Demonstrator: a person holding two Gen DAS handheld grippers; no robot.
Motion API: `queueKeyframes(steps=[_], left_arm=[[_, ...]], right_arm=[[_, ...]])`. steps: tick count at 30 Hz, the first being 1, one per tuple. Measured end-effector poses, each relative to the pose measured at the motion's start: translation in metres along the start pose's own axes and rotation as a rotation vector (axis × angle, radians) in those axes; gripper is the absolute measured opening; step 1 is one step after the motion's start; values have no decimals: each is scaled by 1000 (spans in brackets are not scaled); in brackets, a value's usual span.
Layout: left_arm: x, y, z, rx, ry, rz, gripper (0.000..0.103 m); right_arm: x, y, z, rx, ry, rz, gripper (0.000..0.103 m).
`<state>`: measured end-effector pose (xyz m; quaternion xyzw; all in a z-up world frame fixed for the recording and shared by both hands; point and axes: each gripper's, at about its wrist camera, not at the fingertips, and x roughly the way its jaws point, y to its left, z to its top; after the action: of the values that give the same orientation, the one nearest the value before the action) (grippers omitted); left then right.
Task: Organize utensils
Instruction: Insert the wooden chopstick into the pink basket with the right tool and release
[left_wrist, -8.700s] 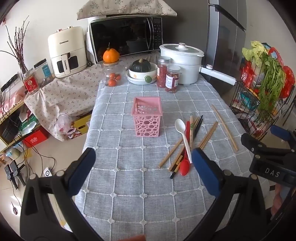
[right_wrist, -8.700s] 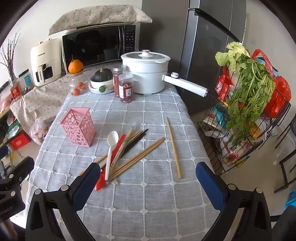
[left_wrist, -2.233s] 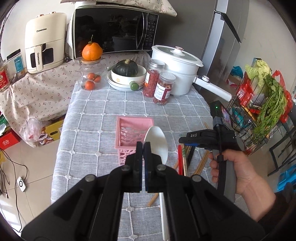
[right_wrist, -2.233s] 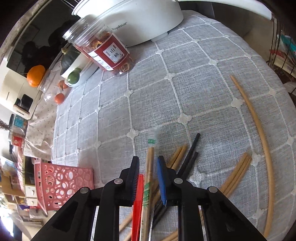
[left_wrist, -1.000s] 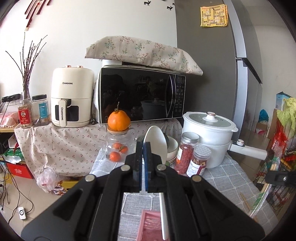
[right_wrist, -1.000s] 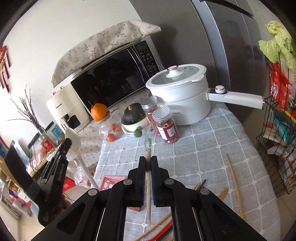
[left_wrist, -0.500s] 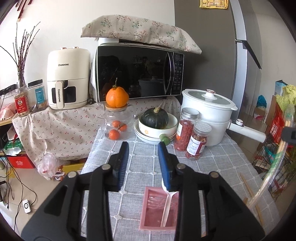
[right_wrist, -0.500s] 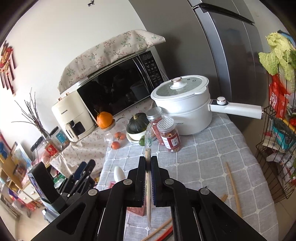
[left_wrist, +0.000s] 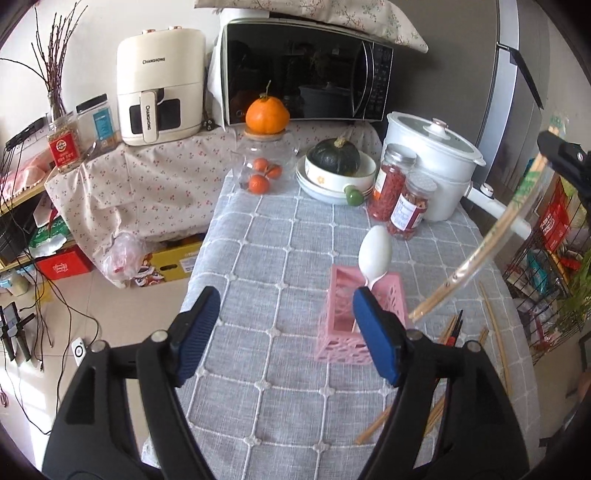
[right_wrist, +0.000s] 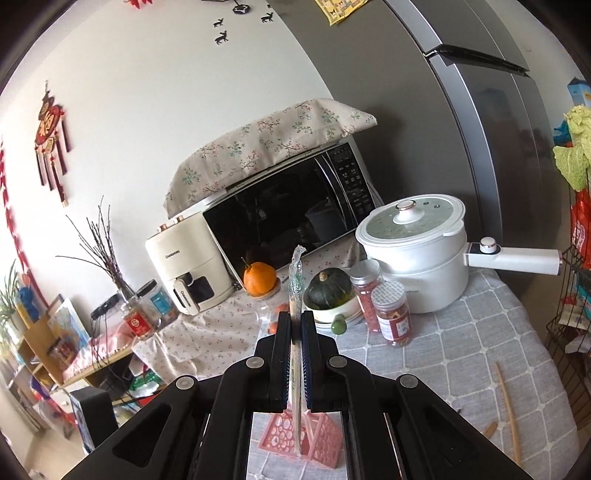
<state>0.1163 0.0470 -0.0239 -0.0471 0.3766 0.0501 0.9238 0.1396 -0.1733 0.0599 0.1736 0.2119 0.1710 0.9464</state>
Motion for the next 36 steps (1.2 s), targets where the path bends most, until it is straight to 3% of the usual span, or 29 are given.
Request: queueKeyframes(steps=[5, 16, 18, 20, 22, 31, 36], left_arm=[[4, 4, -8, -7, 68, -14, 75], [5, 3, -9, -4, 111, -50, 79], [6, 6, -8, -14, 131, -67, 82], [7, 7, -9, -23, 147, -83, 82], [7, 6, -9, -26, 159, -95, 83], [4, -10, -20, 45, 211, -165, 83], [7, -25, -32, 114, 263, -192, 83]], right_arm=[[19, 5, -9, -26, -7, -16, 6], [67, 5, -39, -28, 126, -19, 10], [65, 3, -40, -19, 136, -20, 20], [60, -1, -38, -3, 140, -26, 45], [51, -7, -35, 24, 130, -22, 55], [9, -40, -29, 22, 196, -141, 76], [-7, -73, -38, 70, 289, -232, 79]])
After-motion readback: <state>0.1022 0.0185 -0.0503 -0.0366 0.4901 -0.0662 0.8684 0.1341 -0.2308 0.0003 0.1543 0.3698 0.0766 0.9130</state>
